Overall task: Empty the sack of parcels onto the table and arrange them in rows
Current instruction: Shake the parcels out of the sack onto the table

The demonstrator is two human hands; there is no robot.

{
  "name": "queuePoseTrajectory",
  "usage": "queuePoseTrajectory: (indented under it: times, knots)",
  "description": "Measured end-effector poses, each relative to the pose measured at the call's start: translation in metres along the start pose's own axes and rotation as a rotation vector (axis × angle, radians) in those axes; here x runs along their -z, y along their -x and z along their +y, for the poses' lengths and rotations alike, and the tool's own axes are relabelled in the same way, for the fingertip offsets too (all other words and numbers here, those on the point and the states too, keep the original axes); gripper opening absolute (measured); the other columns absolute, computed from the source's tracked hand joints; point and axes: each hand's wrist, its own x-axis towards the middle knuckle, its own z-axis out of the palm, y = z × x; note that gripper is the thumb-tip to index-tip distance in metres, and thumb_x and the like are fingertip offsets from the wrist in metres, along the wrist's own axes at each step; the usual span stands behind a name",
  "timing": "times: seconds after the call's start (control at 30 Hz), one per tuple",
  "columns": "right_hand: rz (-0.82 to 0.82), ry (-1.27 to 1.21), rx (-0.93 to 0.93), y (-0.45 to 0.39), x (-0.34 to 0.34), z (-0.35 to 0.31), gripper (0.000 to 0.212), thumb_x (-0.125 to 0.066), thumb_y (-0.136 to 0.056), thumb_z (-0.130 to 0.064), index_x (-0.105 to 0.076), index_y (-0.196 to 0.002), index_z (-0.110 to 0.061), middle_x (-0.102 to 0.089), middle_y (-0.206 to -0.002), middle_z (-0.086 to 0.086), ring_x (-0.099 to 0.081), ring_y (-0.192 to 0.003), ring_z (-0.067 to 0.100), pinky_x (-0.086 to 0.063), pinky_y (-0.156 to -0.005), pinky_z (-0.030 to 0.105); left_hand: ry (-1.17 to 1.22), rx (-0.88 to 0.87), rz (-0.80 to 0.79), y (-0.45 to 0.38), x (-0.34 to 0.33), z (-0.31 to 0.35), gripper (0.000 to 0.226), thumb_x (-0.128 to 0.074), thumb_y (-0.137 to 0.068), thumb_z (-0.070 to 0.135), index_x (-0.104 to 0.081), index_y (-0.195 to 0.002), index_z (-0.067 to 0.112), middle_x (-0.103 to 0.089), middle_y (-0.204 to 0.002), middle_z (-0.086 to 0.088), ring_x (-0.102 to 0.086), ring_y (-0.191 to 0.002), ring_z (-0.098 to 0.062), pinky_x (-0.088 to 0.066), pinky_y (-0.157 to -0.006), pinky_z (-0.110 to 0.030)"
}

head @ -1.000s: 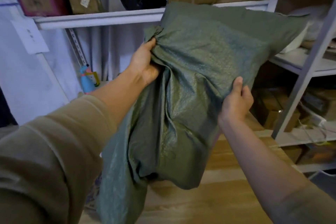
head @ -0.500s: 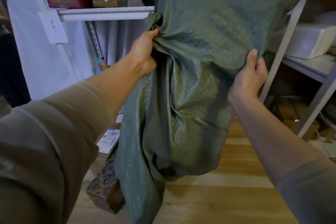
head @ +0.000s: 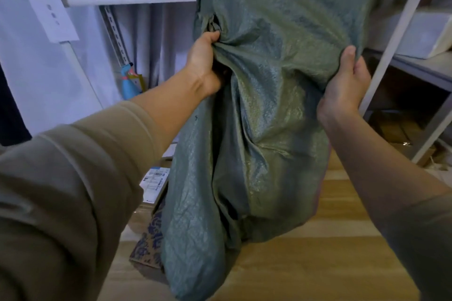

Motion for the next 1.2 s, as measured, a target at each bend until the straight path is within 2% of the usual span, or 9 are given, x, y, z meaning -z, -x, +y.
queuePoseTrajectory:
  times: [0.13, 0.27, 0.37, 0.5, 0.7, 0.8, 1.0, 1.1, 1.2]
  knots:
    - [0.012, 0.017, -0.006, 0.002, -0.003, -0.001, 0.025, -0.05, -0.1, -0.028, -0.061, -0.078, -0.02, -0.057, -0.083, -0.003, -0.055, -0.084, 0.013, -0.049, -0.081, 0.032, 0.041, 0.009, -0.037, -0.011, 0.001, 0.0, 0.04, -0.044, -0.095, 0.026, -0.06, -0.128, 0.008, -0.064, -0.126, -0.018, -0.061, -0.116, -0.036, -0.05, -0.1, -0.049]
    - [0.017, -0.033, 0.034, 0.003, -0.01, -0.004, 0.024, -0.048, -0.103, -0.023, -0.068, -0.091, -0.019, -0.064, -0.087, -0.004, -0.06, -0.091, 0.013, -0.052, -0.092, 0.035, 0.042, 0.0, -0.118, -0.025, 0.006, 0.003, 0.031, -0.049, -0.091, 0.033, -0.064, -0.108, 0.012, -0.07, -0.104, -0.012, -0.066, -0.099, -0.031, -0.052, -0.095, -0.044]
    - [0.018, -0.06, 0.029, 0.004, -0.012, -0.002, 0.026, -0.048, -0.104, -0.021, -0.065, -0.084, -0.021, -0.063, -0.087, -0.004, -0.058, -0.092, 0.013, -0.051, -0.092, 0.035, -0.085, -0.024, -0.15, -0.029, 0.005, 0.005, 0.065, -0.078, -0.075, 0.05, -0.063, -0.124, 0.01, -0.07, -0.118, -0.012, -0.069, -0.106, -0.032, -0.053, -0.094, -0.051]
    - [0.031, -0.054, 0.029, 0.004, -0.012, 0.0, 0.027, -0.047, -0.104, -0.021, -0.064, -0.083, -0.021, -0.062, -0.084, -0.005, -0.058, -0.089, 0.011, -0.049, -0.086, 0.03, -0.172, -0.007, -0.04, -0.046, 0.003, 0.003, 0.106, -0.098, -0.039, 0.046, -0.058, -0.13, 0.011, -0.073, -0.113, -0.012, -0.073, -0.094, -0.033, -0.059, -0.079, -0.053]
    - [0.029, -0.05, 0.021, 0.003, -0.007, 0.003, 0.024, -0.046, -0.105, -0.02, -0.066, -0.091, -0.018, -0.067, -0.092, -0.003, -0.064, -0.093, 0.01, -0.052, -0.093, 0.031, -0.233, 0.051, -0.083, -0.031, -0.006, 0.002, 0.038, -0.065, -0.092, 0.029, -0.064, -0.124, 0.009, -0.074, -0.103, -0.012, -0.072, -0.087, -0.026, -0.06, -0.06, -0.034]
    - [0.01, -0.013, 0.026, 0.003, -0.003, 0.005, 0.024, -0.047, -0.104, -0.021, -0.067, -0.091, -0.018, -0.068, -0.091, -0.003, -0.064, -0.092, 0.01, -0.053, -0.091, 0.03, -0.157, 0.036, -0.009, -0.029, -0.007, -0.007, 0.034, -0.059, -0.098, 0.025, -0.063, -0.125, 0.005, -0.072, -0.11, -0.016, -0.071, -0.094, -0.03, -0.062, -0.062, -0.039]
    - [-0.1, 0.103, 0.014, 0.002, 0.005, 0.003, 0.022, -0.047, -0.105, -0.024, -0.065, -0.091, -0.022, -0.066, -0.096, -0.004, -0.063, -0.097, 0.011, -0.052, -0.098, 0.03, 0.05, 0.031, 0.004, -0.021, -0.013, -0.011, 0.023, -0.052, -0.102, 0.027, -0.064, -0.093, 0.008, -0.069, -0.084, -0.01, -0.067, -0.074, -0.025, -0.056, -0.056, -0.034]
    - [-0.17, 0.169, -0.005, -0.003, 0.018, 0.007, 0.024, -0.051, -0.098, -0.035, -0.055, -0.077, -0.024, -0.05, -0.084, 0.002, -0.049, -0.087, 0.02, -0.042, -0.087, 0.034, 0.148, 0.028, -0.026, -0.02, -0.017, -0.011, 0.027, -0.051, -0.102, 0.03, -0.064, -0.102, 0.007, -0.069, -0.091, -0.012, -0.067, -0.081, -0.028, -0.057, -0.061, -0.038]
    - [-0.179, 0.275, -0.055, -0.001, 0.039, 0.016, 0.025, -0.055, -0.095, -0.044, -0.059, -0.106, -0.022, -0.057, -0.106, -0.004, -0.055, -0.106, 0.012, -0.043, -0.103, 0.034, 0.207, 0.011, -0.055, -0.019, -0.024, -0.012, 0.029, -0.048, -0.103, 0.03, -0.062, -0.108, 0.005, -0.068, -0.093, -0.013, -0.066, -0.085, -0.03, -0.056, -0.067, -0.041]
